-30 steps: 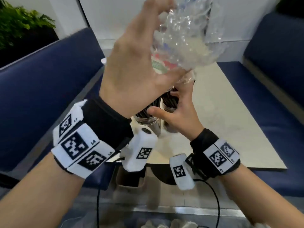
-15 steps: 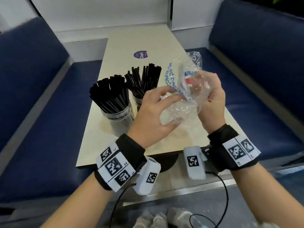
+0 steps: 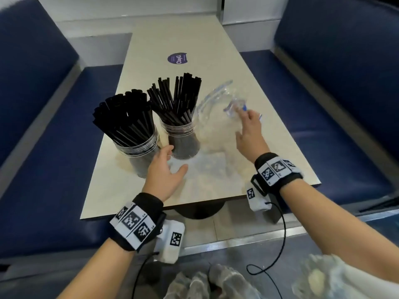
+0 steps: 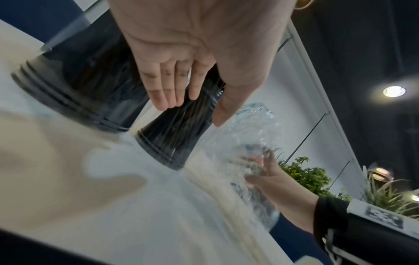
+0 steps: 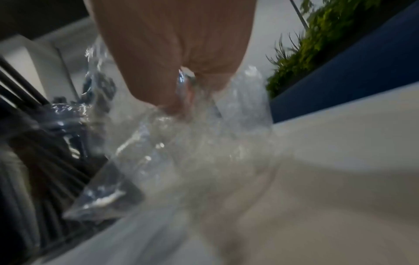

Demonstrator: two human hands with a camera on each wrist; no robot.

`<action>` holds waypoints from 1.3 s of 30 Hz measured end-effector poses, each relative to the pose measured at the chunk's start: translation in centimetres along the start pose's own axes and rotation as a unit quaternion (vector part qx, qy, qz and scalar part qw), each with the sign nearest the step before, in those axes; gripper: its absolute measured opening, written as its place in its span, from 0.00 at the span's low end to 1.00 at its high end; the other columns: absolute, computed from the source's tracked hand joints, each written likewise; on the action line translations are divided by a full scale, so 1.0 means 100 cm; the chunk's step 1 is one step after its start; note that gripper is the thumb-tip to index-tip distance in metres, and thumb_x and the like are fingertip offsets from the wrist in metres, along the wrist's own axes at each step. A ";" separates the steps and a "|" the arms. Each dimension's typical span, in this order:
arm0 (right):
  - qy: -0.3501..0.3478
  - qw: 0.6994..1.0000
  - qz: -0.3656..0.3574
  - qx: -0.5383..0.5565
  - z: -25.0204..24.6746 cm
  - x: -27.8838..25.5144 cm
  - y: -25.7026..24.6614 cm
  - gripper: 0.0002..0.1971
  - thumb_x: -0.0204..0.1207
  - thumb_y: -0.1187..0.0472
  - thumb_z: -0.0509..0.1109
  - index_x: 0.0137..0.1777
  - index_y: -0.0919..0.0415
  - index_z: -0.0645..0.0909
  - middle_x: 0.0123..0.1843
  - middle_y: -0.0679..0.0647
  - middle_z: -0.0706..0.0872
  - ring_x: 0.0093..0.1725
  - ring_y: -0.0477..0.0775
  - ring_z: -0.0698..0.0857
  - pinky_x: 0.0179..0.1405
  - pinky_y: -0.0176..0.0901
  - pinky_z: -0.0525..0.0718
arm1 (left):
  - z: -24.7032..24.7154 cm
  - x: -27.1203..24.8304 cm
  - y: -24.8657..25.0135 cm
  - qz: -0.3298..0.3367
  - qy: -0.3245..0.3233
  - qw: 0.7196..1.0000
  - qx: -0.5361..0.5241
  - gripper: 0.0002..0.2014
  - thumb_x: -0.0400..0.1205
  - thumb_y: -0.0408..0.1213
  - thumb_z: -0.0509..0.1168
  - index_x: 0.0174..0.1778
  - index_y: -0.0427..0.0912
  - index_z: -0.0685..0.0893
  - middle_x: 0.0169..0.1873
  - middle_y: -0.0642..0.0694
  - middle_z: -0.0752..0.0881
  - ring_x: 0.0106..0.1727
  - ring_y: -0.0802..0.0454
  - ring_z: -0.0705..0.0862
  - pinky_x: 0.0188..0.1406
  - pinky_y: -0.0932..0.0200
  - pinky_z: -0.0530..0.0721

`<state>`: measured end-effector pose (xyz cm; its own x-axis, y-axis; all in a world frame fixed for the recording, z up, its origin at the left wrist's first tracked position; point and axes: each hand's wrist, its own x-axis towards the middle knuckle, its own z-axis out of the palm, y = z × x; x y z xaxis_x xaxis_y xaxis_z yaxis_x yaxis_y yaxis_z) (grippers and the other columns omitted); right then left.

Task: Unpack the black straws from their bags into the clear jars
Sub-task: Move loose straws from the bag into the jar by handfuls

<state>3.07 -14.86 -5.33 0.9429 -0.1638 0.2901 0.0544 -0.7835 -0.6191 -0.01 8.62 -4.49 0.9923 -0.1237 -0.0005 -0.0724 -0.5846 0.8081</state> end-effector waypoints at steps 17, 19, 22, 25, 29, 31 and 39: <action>-0.190 0.969 0.107 -0.119 0.031 0.020 0.024 0.19 0.79 0.58 0.53 0.70 0.54 0.67 0.75 0.56 0.67 0.79 0.56 0.61 0.78 0.69 0.44 | 0.029 0.070 0.020 -0.146 0.063 0.982 -0.106 0.59 0.67 0.51 0.78 0.82 0.39 0.42 0.82 0.40 0.58 0.81 0.44 0.61 0.78 0.52 0.59; -0.157 0.977 0.111 -0.090 0.027 0.018 0.022 0.21 0.78 0.59 0.57 0.72 0.54 0.63 0.74 0.56 0.68 0.80 0.57 0.60 0.78 0.69 0.45 | 0.035 0.079 0.027 -0.156 0.099 0.968 -0.171 0.58 0.67 0.49 0.78 0.81 0.39 0.43 0.81 0.38 0.58 0.80 0.45 0.62 0.77 0.55 0.59; -0.167 0.974 0.107 -0.107 0.019 0.013 0.022 0.28 0.79 0.56 0.59 0.78 0.54 0.55 0.79 0.56 0.64 0.81 0.56 0.59 0.77 0.66 0.49 | 0.041 0.096 0.034 -0.163 0.160 0.943 -0.243 0.59 0.65 0.49 0.79 0.81 0.44 0.44 0.81 0.38 0.58 0.80 0.44 0.62 0.77 0.52 0.60; -0.210 0.961 0.104 -0.144 0.015 0.006 0.026 0.28 0.80 0.50 0.58 0.78 0.53 0.56 0.81 0.54 0.61 0.81 0.55 0.58 0.77 0.67 0.50 | 0.042 0.113 0.038 -0.157 0.199 0.939 -0.234 0.63 0.56 0.55 0.82 0.80 0.51 0.48 0.80 0.39 0.59 0.80 0.40 0.62 0.79 0.43 0.61; -0.288 0.933 0.092 -0.192 0.019 0.004 0.031 0.32 0.79 0.39 0.54 0.79 0.51 0.55 0.84 0.48 0.55 0.84 0.51 0.47 0.78 0.67 0.42 | 0.040 0.133 0.034 -0.159 0.233 0.934 -0.218 0.61 0.53 0.51 0.84 0.78 0.49 0.55 0.76 0.42 0.70 0.75 0.42 0.70 0.76 0.46 0.68; -0.301 0.924 0.091 -0.219 0.023 0.006 0.032 0.33 0.79 0.39 0.54 0.80 0.52 0.53 0.84 0.49 0.53 0.84 0.51 0.46 0.79 0.67 0.41 | 0.039 0.137 0.033 -0.151 0.230 0.939 -0.209 0.57 0.57 0.44 0.84 0.78 0.46 0.55 0.75 0.41 0.71 0.72 0.43 0.74 0.72 0.54 0.70; -0.236 0.944 0.141 -0.183 0.036 0.018 0.039 0.29 0.78 0.50 0.56 0.79 0.51 0.56 0.83 0.52 0.56 0.82 0.53 0.56 0.79 0.64 0.52 | 0.034 0.112 0.029 -0.087 0.181 0.966 -0.165 0.53 0.59 0.34 0.83 0.75 0.38 0.57 0.70 0.42 0.74 0.71 0.49 0.74 0.67 0.67 0.67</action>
<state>6.19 -16.01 -9.83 0.9490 -0.1791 -0.2596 -0.2564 -0.9174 -0.3043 10.54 2.85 -4.15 0.9608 0.2771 0.0054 0.0747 -0.2774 0.9579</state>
